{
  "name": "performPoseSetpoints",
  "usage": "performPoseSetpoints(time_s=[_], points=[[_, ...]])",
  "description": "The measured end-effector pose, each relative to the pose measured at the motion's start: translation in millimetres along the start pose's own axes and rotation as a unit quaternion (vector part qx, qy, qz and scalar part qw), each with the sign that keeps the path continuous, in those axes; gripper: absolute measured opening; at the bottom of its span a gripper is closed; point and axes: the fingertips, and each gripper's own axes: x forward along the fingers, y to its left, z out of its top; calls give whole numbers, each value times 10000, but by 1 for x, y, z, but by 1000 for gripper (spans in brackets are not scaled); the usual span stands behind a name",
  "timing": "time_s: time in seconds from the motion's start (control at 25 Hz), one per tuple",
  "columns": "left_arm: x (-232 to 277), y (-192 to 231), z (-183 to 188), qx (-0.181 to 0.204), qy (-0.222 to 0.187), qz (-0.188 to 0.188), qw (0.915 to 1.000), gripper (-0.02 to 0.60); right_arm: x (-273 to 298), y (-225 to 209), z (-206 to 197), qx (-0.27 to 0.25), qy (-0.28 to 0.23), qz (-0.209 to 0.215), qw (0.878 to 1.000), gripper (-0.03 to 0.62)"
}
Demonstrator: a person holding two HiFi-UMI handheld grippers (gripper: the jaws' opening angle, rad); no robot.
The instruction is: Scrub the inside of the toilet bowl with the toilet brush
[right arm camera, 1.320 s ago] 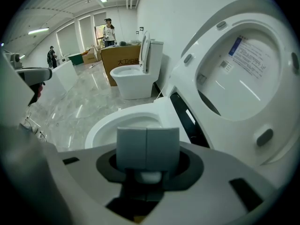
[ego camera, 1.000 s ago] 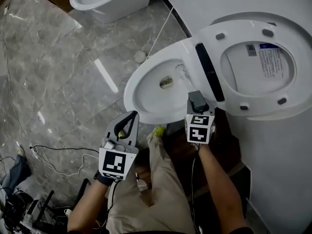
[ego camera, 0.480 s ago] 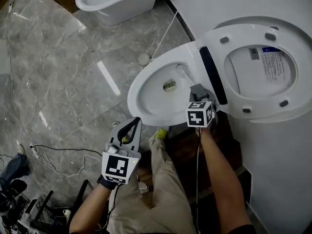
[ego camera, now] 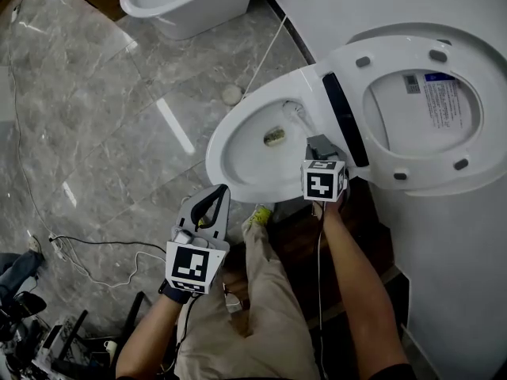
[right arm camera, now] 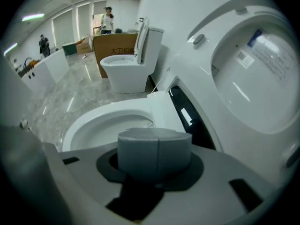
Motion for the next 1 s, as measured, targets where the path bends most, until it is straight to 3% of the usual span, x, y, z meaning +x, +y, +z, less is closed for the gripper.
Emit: performPoseSetpoints(time_s=[0.08,0.2,0.52,1.0], points=[[0,8,5,-97,-75,137,9998,11,0,11,7,229,-23,110,9997,149],[0,15,10,-250,-170,286,9991,11,1,24,11,128,-51,183,9997,147],[-7,34,7,-192,-108,503,9985,11,2,30,-3,172,-91,438,9989,146],[-6,23,-2,10,35,283,9996,11,-4,49,4,41,-188,759,9969,147]])
